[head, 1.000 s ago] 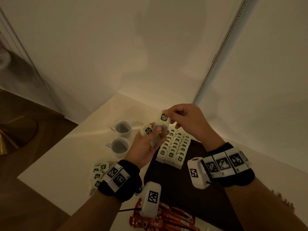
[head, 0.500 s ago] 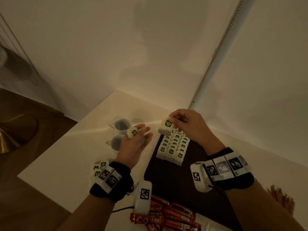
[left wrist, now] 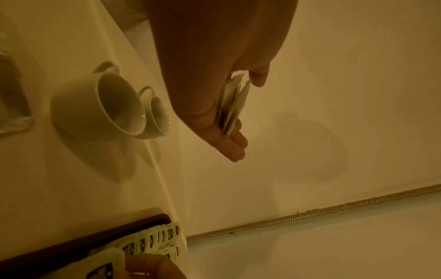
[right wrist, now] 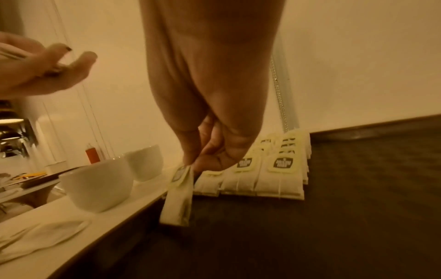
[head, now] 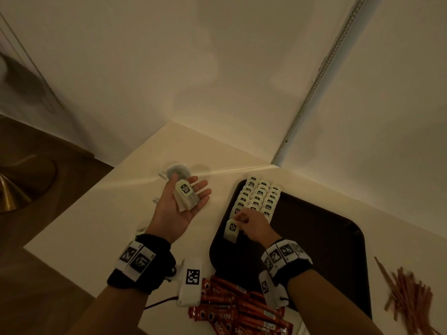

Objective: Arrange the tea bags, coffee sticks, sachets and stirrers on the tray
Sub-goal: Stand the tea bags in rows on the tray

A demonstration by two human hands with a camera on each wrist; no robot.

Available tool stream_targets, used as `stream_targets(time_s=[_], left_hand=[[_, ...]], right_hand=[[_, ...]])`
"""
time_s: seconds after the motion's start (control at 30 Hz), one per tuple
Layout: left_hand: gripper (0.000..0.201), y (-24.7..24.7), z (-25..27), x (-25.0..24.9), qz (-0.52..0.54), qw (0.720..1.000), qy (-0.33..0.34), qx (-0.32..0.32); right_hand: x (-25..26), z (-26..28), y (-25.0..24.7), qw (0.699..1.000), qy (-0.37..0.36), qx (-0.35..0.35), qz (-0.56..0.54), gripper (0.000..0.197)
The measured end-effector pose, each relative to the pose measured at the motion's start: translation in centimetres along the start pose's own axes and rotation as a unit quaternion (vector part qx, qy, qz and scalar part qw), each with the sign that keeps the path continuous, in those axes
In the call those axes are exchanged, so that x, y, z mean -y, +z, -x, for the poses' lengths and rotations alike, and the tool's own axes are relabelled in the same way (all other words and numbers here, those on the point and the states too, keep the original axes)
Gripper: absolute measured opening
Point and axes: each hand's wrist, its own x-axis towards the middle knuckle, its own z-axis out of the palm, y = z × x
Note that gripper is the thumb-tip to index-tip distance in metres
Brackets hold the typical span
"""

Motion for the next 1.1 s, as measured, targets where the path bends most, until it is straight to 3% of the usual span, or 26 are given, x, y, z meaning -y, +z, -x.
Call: stream_targets(time_s=[0.17,0.5,0.6,0.67,0.77,0.83,0.97,1.1], left_hand=[[0.054,-0.4,0.0,-0.2,-0.002,1.0,-0.017,0.015],[0.064,-0.2,0.3,-0.1,-0.038,0.996,-0.074,0.02],[0.069,-0.2,0.3,0.1,-0.058,0.993,-0.1,0.008],[0.073,0.3,0.4,0.4,-0.076,0.991,-0.112,0.014],[0.071,1.2,0.6,0.8,-0.097,0.988,-0.108,0.045],[0.065,1.8,0.6,1.0,-0.111,0.986,-0.103,0.071],[0.054,2.2,0.8,1.1,-0.136,0.984,-0.085,0.083],[0.042,2.5,0.8,1.3,-0.165,0.981,0.019,0.096]], right_hand=[[-1.0,-1.4,0.6,0.996,0.018,-0.081,-0.021,0.013],[-0.1,-2.2,0.1,0.995,-0.002,-0.102,-0.017,0.014],[2.8,-1.0,-1.1,0.973,-0.105,-0.173,-0.112,0.012],[5.3,0.4,-2.2,0.958,-0.207,-0.141,-0.138,0.02],[8.1,1.9,-3.3,0.944,-0.313,-0.077,-0.068,0.04],[8.7,2.2,-3.7,0.936,-0.337,-0.089,-0.035,0.039],[9.1,2.9,-5.5,0.929,-0.338,-0.135,-0.068,0.015],[10.8,4.2,-8.5,0.924,-0.347,-0.156,-0.043,0.006]])
